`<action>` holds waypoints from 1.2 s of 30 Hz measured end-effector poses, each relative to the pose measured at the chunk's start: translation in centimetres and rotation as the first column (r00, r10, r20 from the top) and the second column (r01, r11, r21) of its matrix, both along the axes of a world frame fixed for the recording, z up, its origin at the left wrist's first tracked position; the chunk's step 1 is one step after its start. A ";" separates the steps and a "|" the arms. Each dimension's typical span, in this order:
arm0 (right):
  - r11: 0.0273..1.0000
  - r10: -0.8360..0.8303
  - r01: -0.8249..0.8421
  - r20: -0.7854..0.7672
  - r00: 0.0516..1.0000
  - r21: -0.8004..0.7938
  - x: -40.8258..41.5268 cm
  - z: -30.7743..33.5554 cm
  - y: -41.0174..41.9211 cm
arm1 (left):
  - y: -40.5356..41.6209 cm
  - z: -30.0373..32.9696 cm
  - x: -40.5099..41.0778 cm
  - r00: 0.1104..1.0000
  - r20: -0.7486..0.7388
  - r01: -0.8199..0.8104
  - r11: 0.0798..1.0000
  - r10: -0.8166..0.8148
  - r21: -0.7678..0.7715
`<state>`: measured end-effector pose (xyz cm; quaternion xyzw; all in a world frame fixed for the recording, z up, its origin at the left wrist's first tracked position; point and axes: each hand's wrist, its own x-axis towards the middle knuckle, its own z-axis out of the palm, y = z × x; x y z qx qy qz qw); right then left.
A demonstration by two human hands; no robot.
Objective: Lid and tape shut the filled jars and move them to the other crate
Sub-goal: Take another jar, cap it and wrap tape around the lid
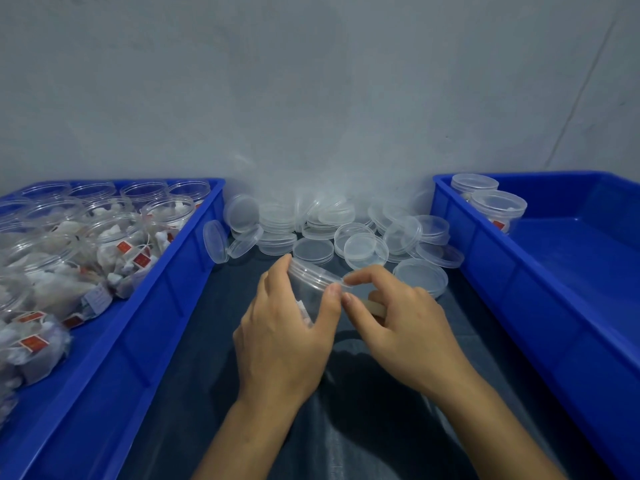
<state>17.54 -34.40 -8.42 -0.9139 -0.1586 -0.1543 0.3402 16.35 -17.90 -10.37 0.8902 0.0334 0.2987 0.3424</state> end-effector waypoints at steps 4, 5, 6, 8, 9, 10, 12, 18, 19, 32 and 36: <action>1.000 0.009 -0.009 -0.021 1.000 0.000 -0.1 0.1 0.2 | 0.1 0.2 0.0 1.000 -0.027 0.016 1.000 -0.017 -0.020; 1.000 0.012 -0.011 -0.032 0.999 0.011 -0.1 0.1 0.1 | 0.2 0.3 0.1 0.999 -0.026 0.020 0.999 -0.021 -0.033; 1.000 0.009 -0.009 -0.035 0.999 0.013 0.0 0.0 0.0 | 0.4 0.3 0.1 0.999 -0.029 0.025 0.999 -0.026 -0.044; 1.000 -0.005 0.004 -0.007 1.000 -0.023 0.0 -0.1 0.0 | 0.7 0.3 0.3 0.998 -0.041 0.035 0.997 -0.037 -0.068; 0.999 -0.011 0.012 0.012 1.000 -0.051 0.1 -0.1 0.1 | 0.9 0.2 0.4 0.998 -0.045 0.040 0.996 -0.044 -0.085; 0.996 -0.017 0.020 0.029 0.999 -0.084 0.1 -0.1 0.1 | 1.0 0.2 0.4 0.997 -0.049 0.048 0.993 -0.054 -0.108; 0.988 -0.026 0.036 0.069 0.997 -0.150 0.1 -0.2 0.3 | 1.1 0.1 0.6 0.995 -0.051 0.077 0.981 -0.087 -0.176; 0.974 -0.043 0.074 0.149 0.988 -0.213 0.3 -0.6 0.7 | 1.5 0.1 0.8 0.980 -0.037 0.172 0.924 -0.196 -0.342; 0.973 -0.046 0.080 0.159 0.986 -0.218 0.3 -0.7 0.7 | 1.6 0.1 0.8 0.977 -0.037 0.184 0.914 -0.211 -0.361; 0.962 -0.087 0.143 0.235 0.968 -0.233 0.2 -1.4 2.0 | 1.9 0.2 1.3 0.938 -0.036 0.242 0.727 -0.345 -0.642; 0.963 -0.095 0.159 0.277 0.956 -0.217 0.0 -1.3 2.1 | 1.5 0.0 0.9 0.980 0.012 0.190 0.927 -0.197 -0.324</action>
